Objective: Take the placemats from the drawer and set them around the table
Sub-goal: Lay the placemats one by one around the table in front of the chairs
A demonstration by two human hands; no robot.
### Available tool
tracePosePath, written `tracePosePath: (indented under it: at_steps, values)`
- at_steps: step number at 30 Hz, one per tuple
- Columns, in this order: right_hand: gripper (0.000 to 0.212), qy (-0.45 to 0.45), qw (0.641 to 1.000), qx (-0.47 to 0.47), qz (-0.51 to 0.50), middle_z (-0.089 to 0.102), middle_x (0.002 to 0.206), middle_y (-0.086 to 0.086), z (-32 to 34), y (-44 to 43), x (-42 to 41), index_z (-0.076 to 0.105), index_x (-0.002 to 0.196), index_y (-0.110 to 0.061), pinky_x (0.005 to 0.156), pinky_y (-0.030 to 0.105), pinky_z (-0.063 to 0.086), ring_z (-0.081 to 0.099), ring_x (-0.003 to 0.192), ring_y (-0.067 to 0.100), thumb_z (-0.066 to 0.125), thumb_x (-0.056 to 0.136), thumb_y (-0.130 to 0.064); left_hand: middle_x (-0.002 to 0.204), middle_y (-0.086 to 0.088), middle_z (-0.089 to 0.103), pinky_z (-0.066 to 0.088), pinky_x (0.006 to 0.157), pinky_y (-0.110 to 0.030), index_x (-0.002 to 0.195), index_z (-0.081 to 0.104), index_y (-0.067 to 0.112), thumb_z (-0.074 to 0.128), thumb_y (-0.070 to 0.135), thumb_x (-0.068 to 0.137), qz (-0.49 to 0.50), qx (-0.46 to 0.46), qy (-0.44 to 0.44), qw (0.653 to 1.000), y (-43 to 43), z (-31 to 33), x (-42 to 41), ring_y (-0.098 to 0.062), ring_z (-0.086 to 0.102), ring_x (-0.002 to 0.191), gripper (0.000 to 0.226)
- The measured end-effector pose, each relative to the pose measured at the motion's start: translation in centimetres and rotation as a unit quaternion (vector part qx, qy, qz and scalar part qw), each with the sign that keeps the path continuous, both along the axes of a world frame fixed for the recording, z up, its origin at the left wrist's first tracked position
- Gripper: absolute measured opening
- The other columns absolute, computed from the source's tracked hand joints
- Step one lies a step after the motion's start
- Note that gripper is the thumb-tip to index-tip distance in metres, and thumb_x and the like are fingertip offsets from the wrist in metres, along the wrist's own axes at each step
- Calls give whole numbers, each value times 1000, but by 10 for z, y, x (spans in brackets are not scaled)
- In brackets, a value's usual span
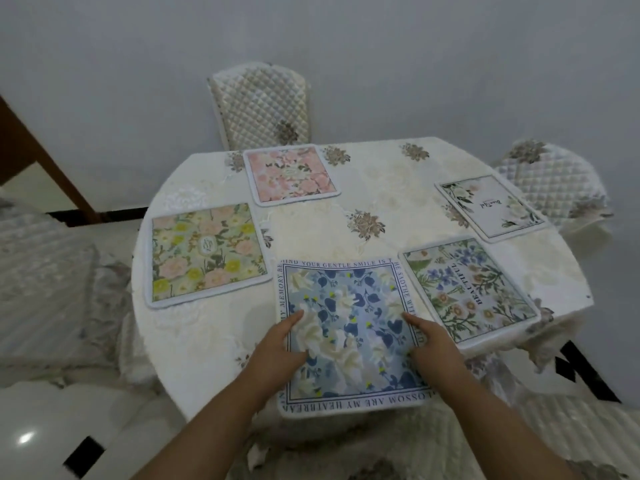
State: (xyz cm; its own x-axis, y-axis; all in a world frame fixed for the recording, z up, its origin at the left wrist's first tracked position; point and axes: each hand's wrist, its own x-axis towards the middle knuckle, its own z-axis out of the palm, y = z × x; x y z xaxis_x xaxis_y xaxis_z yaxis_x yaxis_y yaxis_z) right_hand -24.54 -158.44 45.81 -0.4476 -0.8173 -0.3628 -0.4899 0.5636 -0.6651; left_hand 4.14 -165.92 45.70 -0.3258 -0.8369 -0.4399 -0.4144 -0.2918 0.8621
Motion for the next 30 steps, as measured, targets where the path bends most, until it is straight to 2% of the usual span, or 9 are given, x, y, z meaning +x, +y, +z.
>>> tracePosePath:
  at_steps: [3,5,10,13,16,20,24,26,30]
  values:
    - [74,-12,1000,-6,23,47,139,3,-18,-32,-28,52,137,-29,46,10,37,49,70,5,46,78,17,153,0,34,50,50,-21,146,41,40,58,-8,82,45,15,-17,999,-10,-14,-26,-16,62,74,81]
    - [74,-6,999,-7,41,45,141,5,-31,-50,-43,51,137,-27,44,9,37,51,71,9,46,79,18,150,-3,38,46,45,-18,145,44,38,55,-13,81,87,12,-31,996,-15,-26,-41,-14,60,68,82]
    - [73,20,995,-26,93,47,140,7,-66,-96,-76,52,137,-22,38,7,35,45,64,2,41,79,20,150,1,37,41,65,1,148,41,32,61,-9,84,111,-29,-78,990,-30,-60,-75,-7,47,115,78]
    - [73,-10,996,-20,87,55,132,9,-84,-106,-87,54,135,-20,45,9,43,63,88,24,40,78,22,149,-2,37,39,92,-11,148,40,30,61,-6,83,108,-24,-106,988,-34,-79,-87,-17,43,133,77]
    - [71,-7,994,-32,106,55,125,6,-102,-101,-93,52,135,-27,75,29,58,60,102,23,48,78,14,143,-3,37,37,96,-18,146,39,33,62,-3,81,109,-29,-133,985,-29,-97,-91,-19,40,135,78]
    - [61,36,990,-15,133,42,127,5,-112,-90,-93,44,142,-24,97,37,49,51,112,23,51,87,1,140,-6,35,33,96,-19,149,33,33,63,9,85,109,-61,-178,976,-15,-105,-94,-23,42,131,75]
    - [57,206,961,-38,182,36,145,16,-115,-77,-85,48,140,-20,105,43,39,40,129,35,62,86,-13,164,-6,6,31,110,-51,152,25,37,55,44,86,54,-139,-393,908,8,-111,-106,-33,18,146,72]
    - [62,263,933,-75,233,23,156,19,-120,-69,-73,45,141,-21,110,49,33,27,141,38,65,82,-25,165,-6,12,34,110,-55,153,28,34,47,45,87,-55,-229,-399,886,20,-117,-123,-32,20,149,70]
    - [62,264,880,-75,389,-10,162,-5,-144,-45,-50,5,154,-30,116,42,8,-10,149,17,23,99,-52,163,6,24,22,113,-48,154,26,38,38,55,97,-170,-280,-393,859,30,-135,-132,-22,19,151,60]
